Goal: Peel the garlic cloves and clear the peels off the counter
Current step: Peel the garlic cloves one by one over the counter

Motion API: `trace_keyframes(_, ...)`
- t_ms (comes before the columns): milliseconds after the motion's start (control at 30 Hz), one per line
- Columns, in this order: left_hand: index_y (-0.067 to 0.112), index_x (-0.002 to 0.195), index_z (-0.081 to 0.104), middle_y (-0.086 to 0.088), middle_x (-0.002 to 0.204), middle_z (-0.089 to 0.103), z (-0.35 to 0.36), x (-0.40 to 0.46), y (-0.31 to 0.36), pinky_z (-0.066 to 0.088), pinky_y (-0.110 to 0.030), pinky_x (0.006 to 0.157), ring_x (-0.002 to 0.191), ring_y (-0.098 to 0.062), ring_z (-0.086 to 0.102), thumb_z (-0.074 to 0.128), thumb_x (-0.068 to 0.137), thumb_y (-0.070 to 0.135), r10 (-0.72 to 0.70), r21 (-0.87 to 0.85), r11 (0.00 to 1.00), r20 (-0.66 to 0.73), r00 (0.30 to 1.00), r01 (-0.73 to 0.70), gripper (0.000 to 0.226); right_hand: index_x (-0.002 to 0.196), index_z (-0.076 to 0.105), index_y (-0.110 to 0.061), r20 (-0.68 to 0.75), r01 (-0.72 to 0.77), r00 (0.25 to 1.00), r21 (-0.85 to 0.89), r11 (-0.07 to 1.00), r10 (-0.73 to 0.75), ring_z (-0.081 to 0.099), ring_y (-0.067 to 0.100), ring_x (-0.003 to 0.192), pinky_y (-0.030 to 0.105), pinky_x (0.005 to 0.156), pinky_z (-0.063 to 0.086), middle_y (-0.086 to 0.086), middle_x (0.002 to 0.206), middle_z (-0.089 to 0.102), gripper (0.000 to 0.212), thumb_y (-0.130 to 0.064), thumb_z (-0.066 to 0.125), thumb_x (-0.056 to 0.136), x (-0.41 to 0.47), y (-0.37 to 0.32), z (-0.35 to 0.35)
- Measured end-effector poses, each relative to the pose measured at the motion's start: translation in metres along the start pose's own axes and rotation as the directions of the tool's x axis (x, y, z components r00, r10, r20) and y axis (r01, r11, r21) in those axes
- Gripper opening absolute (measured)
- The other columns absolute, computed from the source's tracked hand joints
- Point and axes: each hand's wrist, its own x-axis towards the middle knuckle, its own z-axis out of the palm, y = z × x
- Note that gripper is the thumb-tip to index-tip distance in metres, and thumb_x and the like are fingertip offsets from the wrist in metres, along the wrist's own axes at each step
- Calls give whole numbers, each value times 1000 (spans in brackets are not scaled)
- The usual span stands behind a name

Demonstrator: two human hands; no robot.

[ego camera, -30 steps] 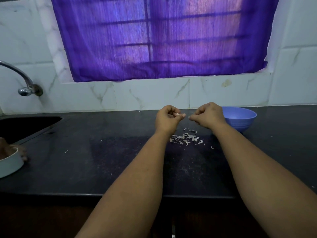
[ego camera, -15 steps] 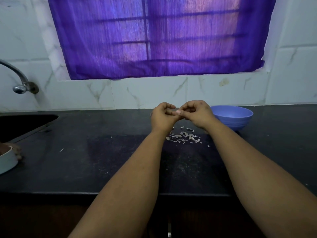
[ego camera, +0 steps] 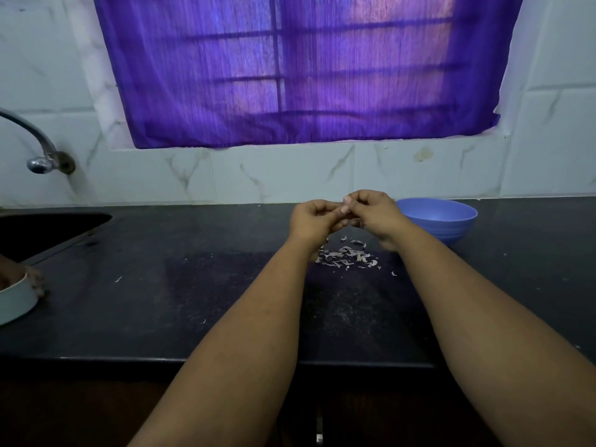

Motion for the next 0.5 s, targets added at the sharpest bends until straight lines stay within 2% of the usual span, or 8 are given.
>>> trace_keyframes(100,-2,83,68,-9,72,70,-2,0,0,55,-16,61,58,-10,66,70,81,-4,29,52,998,10,1000,-29,3,82,59,-7,122,-155,984,211,965,131,57,9,69,15,61,45,5,80,62,18,-13,52,98,-3,-4,-5)
trace_keyframes(200,2,77,68,-10,71,69,-4,0,-1,59,-24,70,66,-18,68,75,77,-2,80,113,990,-12,997,-78,8,82,60,-6,177,-308,949,352,884,261,53,8,65,13,54,44,3,71,59,17,-10,52,97,-3,-5,-9)
trace_keyframes(267,4,75,68,-9,70,69,-5,-1,0,58,-25,70,67,-17,68,76,77,-2,108,150,983,15,994,-109,10,82,59,-5,197,-389,921,395,832,337,54,8,61,13,53,45,2,63,59,16,-9,52,97,-3,-5,-10)
trace_keyframes(367,4,76,67,-6,68,67,-4,-2,0,54,-18,64,61,-8,67,74,77,-4,134,153,978,50,990,-140,11,86,59,-2,246,-464,886,459,758,393,58,9,53,14,48,48,4,64,59,14,-8,51,96,-2,-4,-12)
trace_keyframes(500,4,78,67,-7,70,67,-3,-2,0,54,-19,65,62,-7,66,74,78,-4,154,140,977,42,987,-158,10,86,59,-2,287,-497,868,509,702,406,54,10,61,15,48,49,4,65,56,16,-8,48,97,-4,-6,-13)
